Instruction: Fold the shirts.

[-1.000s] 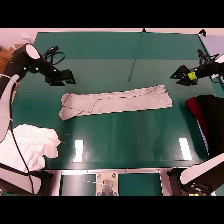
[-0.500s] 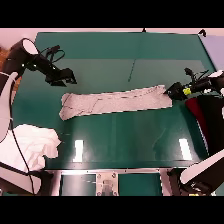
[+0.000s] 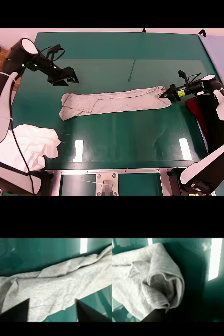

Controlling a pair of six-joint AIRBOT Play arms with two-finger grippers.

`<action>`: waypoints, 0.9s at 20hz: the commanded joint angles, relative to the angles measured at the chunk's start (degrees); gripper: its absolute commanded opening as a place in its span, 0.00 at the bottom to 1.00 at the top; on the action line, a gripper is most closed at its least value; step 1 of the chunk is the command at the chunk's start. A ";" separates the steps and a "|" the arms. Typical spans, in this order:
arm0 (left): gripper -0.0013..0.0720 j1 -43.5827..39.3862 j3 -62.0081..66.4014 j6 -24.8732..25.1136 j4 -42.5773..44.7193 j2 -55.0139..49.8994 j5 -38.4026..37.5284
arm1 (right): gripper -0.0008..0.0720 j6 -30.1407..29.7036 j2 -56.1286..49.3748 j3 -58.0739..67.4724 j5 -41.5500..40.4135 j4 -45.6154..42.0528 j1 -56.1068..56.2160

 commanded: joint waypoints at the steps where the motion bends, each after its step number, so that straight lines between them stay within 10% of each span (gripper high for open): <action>1: 0.33 0.02 0.07 2.12 -5.44 -0.02 0.90 | 0.03 0.42 0.70 2.80 9.14 6.10 0.07; 2: 0.04 -0.09 0.07 3.82 -7.26 -0.02 1.70 | 0.03 1.03 1.81 3.89 10.86 8.61 0.04; 18: 0.05 -32.54 0.24 6.73 -26.34 -18.49 33.99 | 0.03 13.53 29.11 5.42 16.59 16.90 0.20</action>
